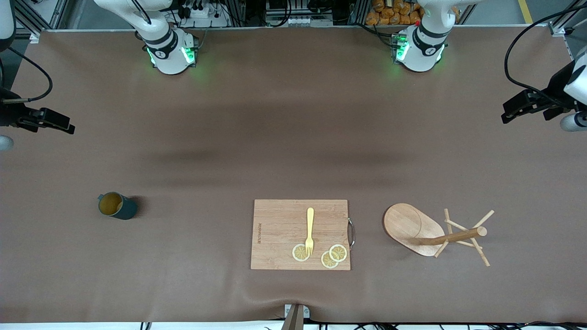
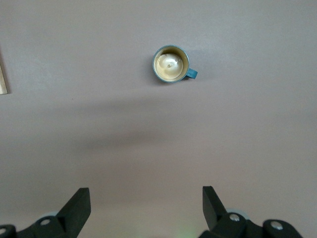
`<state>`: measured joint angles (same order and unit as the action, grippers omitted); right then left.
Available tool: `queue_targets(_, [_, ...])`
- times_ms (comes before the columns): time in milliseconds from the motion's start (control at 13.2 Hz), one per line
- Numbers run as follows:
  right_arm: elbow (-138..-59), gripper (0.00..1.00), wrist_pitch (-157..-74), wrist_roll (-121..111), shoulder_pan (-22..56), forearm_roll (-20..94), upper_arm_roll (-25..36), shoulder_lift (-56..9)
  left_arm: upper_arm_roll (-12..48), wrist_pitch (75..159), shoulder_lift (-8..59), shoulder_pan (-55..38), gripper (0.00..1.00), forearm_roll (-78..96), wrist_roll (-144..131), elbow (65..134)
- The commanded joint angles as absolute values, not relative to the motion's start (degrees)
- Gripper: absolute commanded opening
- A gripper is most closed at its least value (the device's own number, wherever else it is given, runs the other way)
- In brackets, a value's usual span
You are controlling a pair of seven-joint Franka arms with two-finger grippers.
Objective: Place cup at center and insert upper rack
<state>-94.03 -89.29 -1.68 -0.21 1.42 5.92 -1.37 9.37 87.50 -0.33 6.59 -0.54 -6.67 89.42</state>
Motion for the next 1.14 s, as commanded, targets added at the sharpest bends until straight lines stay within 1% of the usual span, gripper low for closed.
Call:
queue_targets(0, [-94.0, 1.00, -89.5, -1.3, 0.2, 1.6, 6.1, -1.1, 11.2, 86.2, -0.5, 6.7, 1.00, -1.1, -7.5, 89.6])
queue_targets(1060, [-94.0, 1.00, -88.8, -1.1, 0.1, 1.6, 6.1, -1.1, 11.1, 86.2, 0.4, 7.2, 1.00, -1.1, -7.0, 89.4])
